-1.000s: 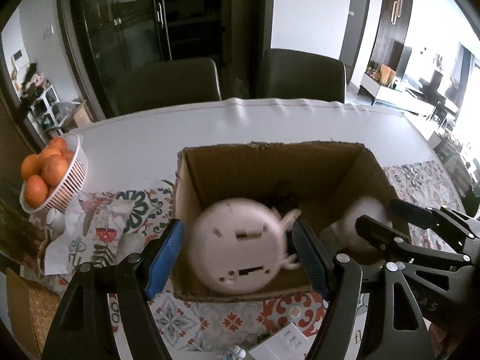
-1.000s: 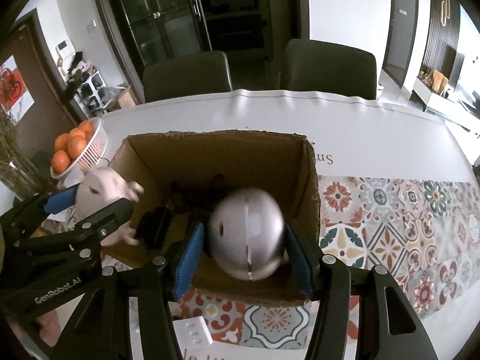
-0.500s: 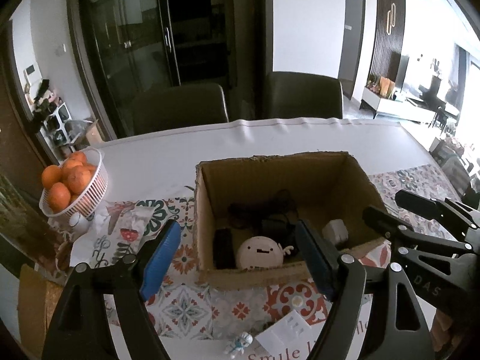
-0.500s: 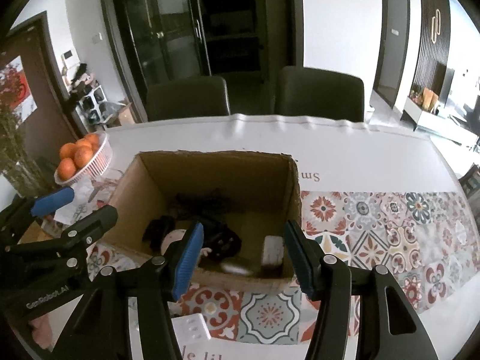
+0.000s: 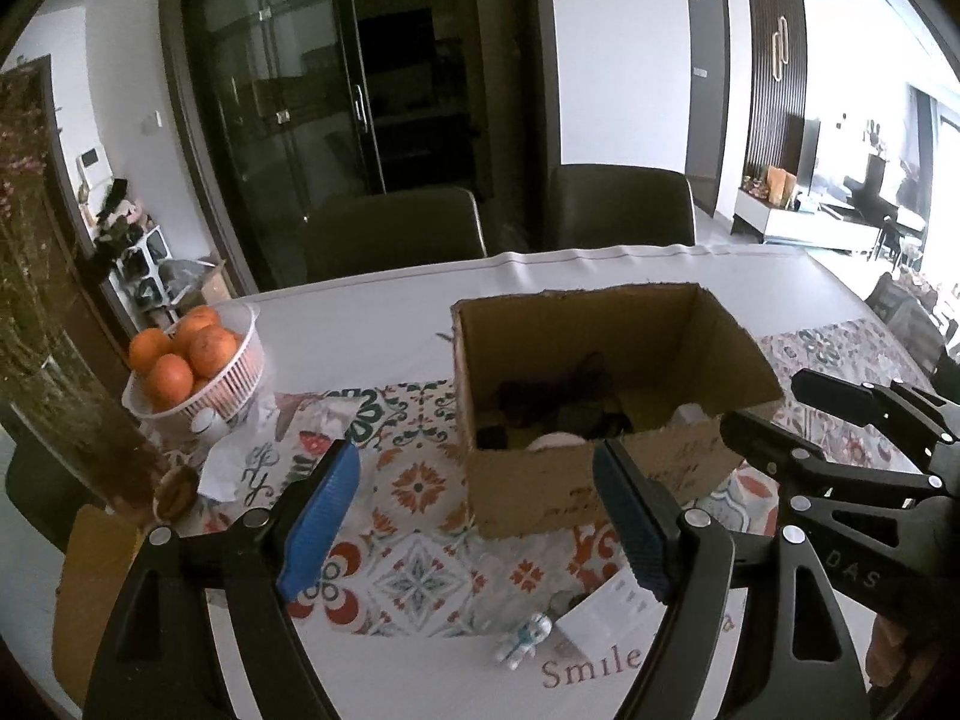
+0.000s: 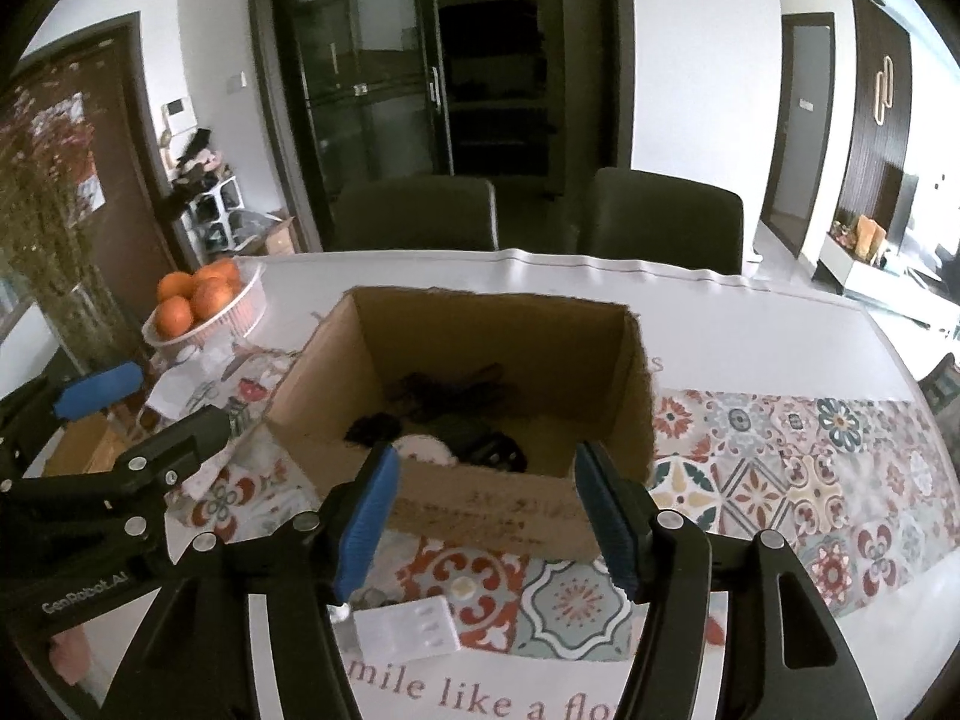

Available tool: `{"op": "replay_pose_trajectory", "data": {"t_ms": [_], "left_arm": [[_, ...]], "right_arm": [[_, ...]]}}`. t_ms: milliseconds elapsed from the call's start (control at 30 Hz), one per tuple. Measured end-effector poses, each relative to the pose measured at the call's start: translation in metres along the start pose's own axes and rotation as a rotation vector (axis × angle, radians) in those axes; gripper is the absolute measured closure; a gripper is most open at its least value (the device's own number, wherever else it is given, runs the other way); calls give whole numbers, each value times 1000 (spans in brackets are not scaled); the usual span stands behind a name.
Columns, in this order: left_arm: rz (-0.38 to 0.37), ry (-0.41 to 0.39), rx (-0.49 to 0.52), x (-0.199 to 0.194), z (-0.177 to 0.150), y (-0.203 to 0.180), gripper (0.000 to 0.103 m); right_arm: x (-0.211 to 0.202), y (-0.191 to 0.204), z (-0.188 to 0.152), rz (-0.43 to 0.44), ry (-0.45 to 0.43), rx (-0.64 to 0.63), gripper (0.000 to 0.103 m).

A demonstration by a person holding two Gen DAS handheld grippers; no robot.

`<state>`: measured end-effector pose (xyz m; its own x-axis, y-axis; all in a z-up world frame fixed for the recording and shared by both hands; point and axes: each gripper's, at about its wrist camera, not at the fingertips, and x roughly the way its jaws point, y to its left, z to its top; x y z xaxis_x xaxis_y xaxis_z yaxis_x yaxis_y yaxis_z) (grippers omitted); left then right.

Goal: Organize rigid objects
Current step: 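Move the left gripper to the astronaut figurine while the right gripper approaches the white tray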

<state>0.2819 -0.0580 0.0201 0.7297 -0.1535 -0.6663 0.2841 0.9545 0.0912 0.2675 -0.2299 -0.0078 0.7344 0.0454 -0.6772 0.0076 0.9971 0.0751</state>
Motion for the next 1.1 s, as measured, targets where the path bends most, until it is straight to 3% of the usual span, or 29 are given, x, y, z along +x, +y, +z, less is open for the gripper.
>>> {"op": "replay_pose_trajectory", "data": {"t_ms": [433,1100], "left_arm": [[16,-6,14,-17,-51,13,22],[9,59,86,-4,-110,16,22]], "right_arm": [[-6,28,-41,45,11,-36,33],[14,52,-93,68,92,-91,33]]}}
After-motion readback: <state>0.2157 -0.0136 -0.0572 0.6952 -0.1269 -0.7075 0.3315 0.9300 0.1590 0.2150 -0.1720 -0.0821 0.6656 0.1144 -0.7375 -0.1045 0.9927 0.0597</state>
